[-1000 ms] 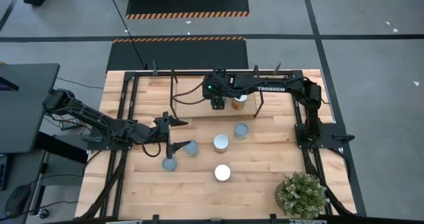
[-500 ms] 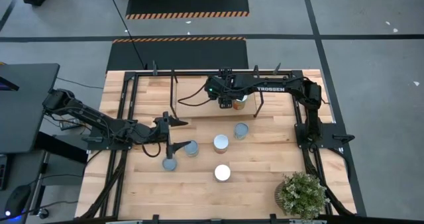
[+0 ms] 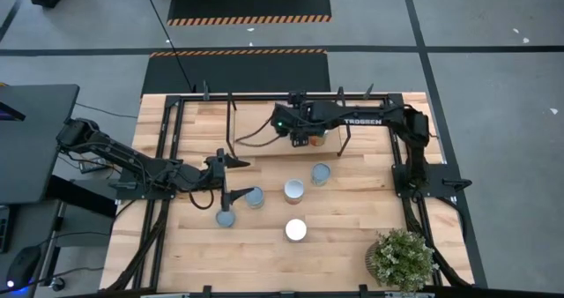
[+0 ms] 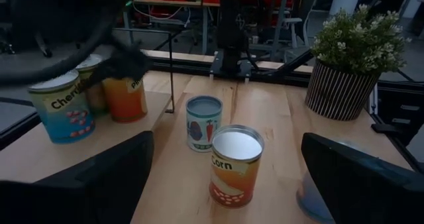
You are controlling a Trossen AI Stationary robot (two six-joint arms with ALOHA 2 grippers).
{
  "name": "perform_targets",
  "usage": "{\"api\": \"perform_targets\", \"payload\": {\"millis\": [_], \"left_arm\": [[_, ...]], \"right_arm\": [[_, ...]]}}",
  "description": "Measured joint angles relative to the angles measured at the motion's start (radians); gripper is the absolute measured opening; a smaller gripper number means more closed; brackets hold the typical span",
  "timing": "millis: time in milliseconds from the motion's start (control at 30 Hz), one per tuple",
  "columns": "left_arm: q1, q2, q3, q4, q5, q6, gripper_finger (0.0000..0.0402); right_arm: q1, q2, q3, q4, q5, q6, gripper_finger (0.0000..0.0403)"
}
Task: Pick and place cans onto a shelf
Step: Put the canned peaches on the shelf
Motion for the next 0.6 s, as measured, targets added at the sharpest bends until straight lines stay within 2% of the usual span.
{"api": "perform_targets", "payload": {"millis": [167, 233, 333, 500, 600], "left_arm": [[0.001, -0.001, 0.0, -0.004, -0.001, 0.073, 0.0389], [0.001, -0.002, 0.0, -0.002, -0.001, 0.11, 0.0389], [0.001, -0.002, 0.0, -0.002, -0.001, 0.145, 0.0389], [0.001, -0.028, 0.0, -0.004, 0.0, 0.172, 0.0389], [0.001, -0.072, 0.0, -0.034, -0.001, 0.172, 0.0389]], "right_arm": [[0.095, 0.0, 0.086, -0.076, -0.203, 0.097, 0.04], [0.141, -0.001, 0.103, -0.078, -0.305, 0.159, 0.04], [0.204, -0.001, 0.107, -0.083, -0.405, 0.251, 0.04], [0.303, 0.0, 0.086, -0.094, -0.425, 0.319, 0.04], [0.356, 0.0, 0.085, -0.096, -0.402, 0.342, 0.04]]}}
